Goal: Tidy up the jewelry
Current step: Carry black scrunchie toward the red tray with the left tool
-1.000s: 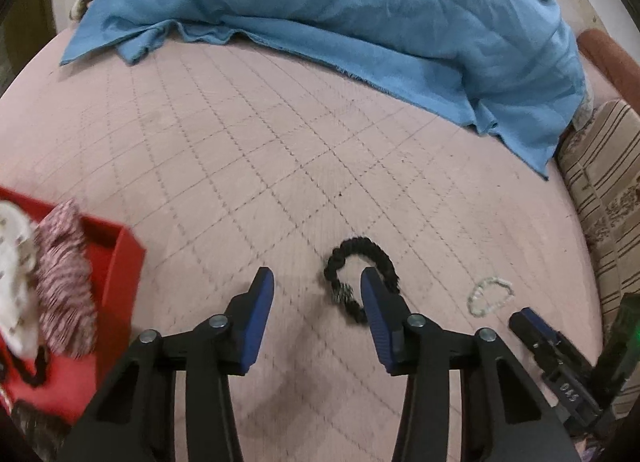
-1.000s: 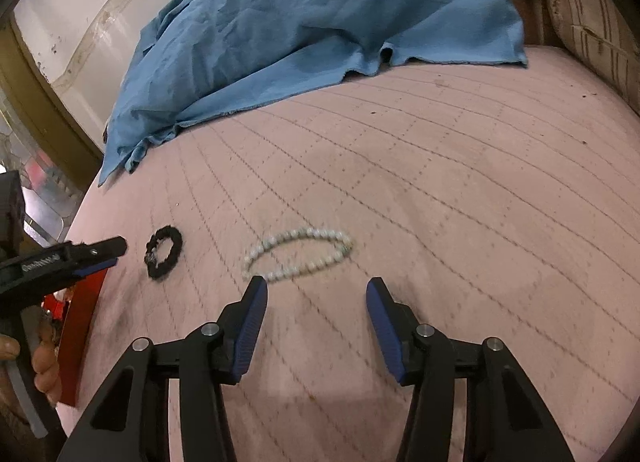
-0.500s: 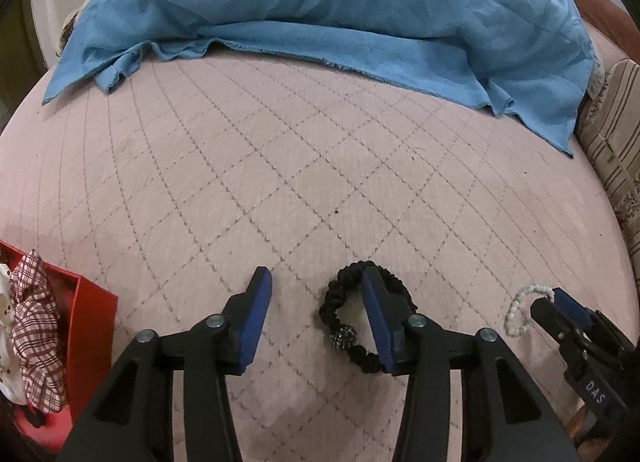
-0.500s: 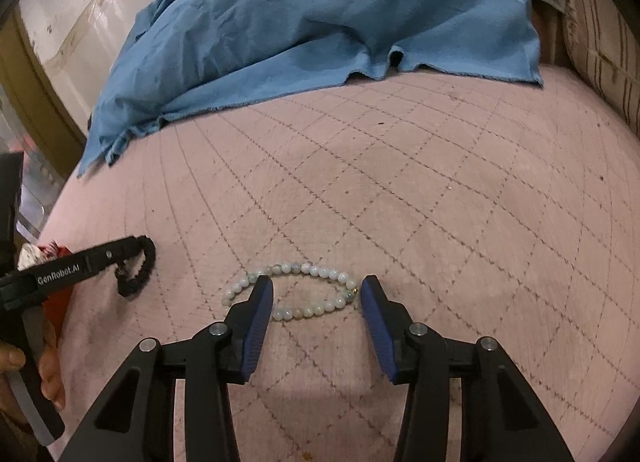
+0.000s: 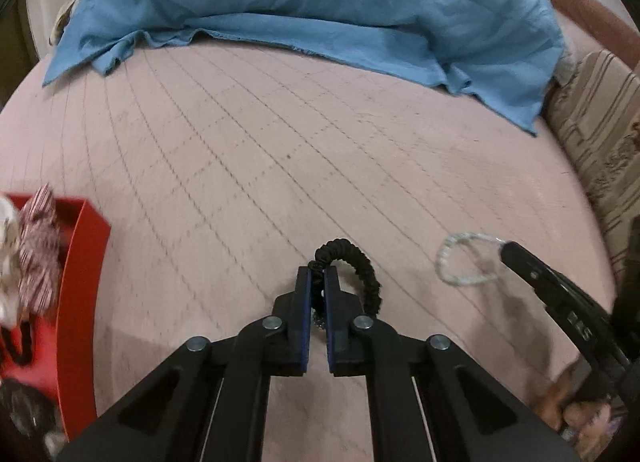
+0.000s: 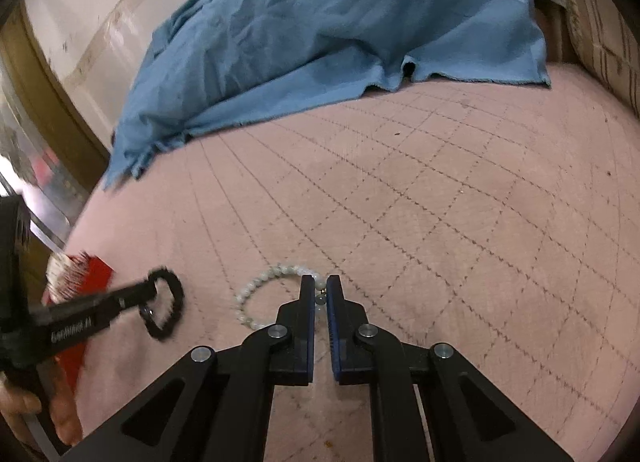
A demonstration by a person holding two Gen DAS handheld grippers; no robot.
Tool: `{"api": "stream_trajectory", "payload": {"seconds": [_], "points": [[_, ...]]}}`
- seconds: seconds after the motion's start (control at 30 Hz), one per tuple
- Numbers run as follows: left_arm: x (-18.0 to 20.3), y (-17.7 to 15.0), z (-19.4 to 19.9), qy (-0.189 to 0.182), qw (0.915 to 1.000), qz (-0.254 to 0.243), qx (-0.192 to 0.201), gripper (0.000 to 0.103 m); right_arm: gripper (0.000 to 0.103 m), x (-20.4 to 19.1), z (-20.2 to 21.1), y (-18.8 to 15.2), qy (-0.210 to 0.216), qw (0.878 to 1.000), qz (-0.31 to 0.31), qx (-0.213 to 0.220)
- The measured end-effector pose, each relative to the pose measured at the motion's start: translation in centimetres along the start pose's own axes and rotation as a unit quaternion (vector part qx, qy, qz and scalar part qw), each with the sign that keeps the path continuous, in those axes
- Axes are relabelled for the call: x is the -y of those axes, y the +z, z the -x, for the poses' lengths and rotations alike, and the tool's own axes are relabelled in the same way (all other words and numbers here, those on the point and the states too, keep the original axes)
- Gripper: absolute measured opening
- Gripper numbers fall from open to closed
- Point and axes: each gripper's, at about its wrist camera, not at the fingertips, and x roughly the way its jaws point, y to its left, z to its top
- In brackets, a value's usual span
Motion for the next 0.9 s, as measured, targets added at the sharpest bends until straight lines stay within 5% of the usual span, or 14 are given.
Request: {"api": "stream_trajectory", "payload": {"seconds": [0.43, 0.9], "points": [[0.7, -5.0, 8.6, -0.035, 0.9989, 0.0, 0.031, 0.006, 0.007, -2.0, 7.2, -2.7, 0.028, 0.999, -0.016, 0.038], [-1.8, -9.8, 16.7, -0.008, 0.996, 0.004, 0.089, 0.006, 0.007, -6.5, 14.8, -6.6, 0.023, 0.998, 0.01, 0.059]]}}
